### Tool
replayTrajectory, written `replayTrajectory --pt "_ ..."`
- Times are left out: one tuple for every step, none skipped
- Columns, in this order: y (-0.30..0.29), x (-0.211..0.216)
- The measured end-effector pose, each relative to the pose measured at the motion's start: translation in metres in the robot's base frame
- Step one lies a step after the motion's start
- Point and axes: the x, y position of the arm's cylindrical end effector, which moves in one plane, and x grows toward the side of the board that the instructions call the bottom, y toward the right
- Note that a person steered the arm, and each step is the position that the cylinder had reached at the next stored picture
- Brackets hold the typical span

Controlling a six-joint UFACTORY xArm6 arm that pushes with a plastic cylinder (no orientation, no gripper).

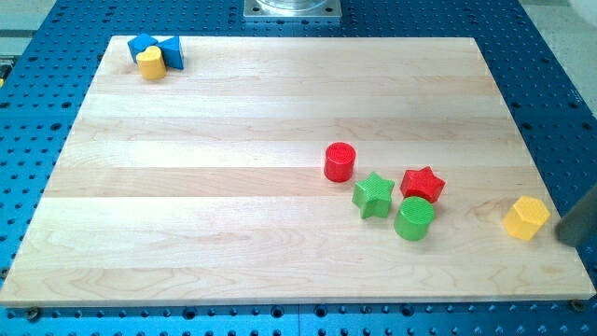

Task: Push the yellow hexagon close to the yellow heart

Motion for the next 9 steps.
replayTrajectory --pt "-0.040 -0.010" --pt "-0.048 0.002" --pt "-0.070 -0.031" --pt "-0.091 -0.086" --pt "-0.129 -0.115" --pt "-0.133 -0.116" --pt "-0.102 -0.071" --pt "-0.149 -0.067" --pt "-0.199 -0.085"
